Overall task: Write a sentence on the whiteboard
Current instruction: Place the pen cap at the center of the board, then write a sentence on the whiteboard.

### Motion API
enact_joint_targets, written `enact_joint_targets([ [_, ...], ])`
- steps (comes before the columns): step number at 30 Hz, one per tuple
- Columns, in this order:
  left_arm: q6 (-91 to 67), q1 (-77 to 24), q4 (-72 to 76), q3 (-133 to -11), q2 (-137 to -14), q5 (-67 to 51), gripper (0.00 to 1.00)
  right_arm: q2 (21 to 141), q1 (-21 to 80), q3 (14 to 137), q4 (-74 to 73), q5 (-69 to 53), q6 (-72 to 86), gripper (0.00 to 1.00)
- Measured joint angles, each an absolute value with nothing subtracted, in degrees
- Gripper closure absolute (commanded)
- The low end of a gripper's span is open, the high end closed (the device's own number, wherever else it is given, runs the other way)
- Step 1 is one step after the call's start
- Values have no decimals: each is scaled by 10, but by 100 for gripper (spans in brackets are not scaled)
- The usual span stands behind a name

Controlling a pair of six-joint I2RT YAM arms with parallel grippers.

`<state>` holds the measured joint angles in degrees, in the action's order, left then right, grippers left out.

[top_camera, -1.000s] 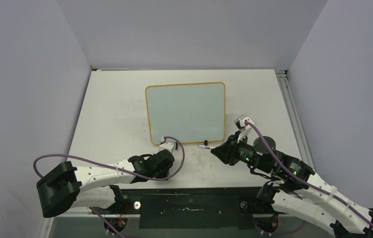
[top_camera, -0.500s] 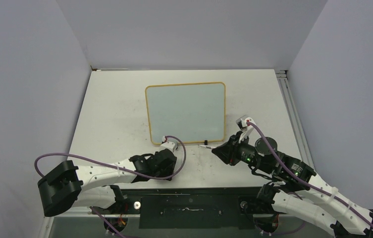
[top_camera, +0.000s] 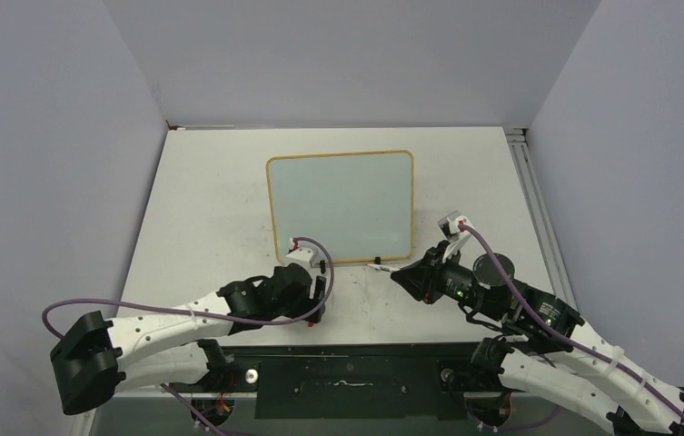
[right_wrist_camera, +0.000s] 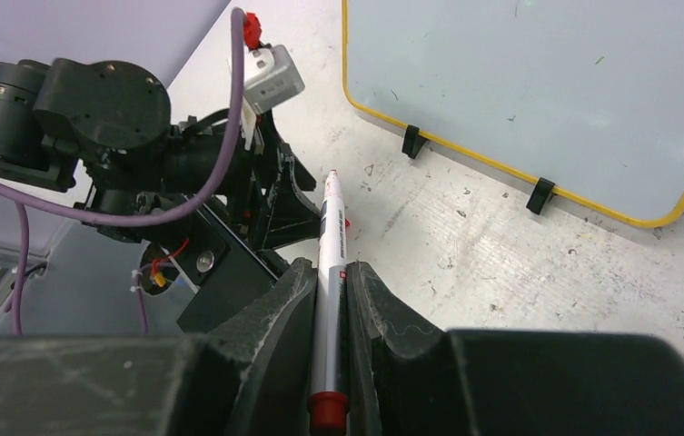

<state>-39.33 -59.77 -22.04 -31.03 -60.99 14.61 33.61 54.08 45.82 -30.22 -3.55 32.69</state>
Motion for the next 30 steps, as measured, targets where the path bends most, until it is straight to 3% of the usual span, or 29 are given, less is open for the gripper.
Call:
enact_joint_targets([
  [13, -291, -449, -286, -442, -561, 74, 26, 325, 541, 455, -300, -22, 323, 95],
  [30, -183, -82, -263, -477, -562, -197, 27, 411, 561, 420, -159, 22, 315, 95],
])
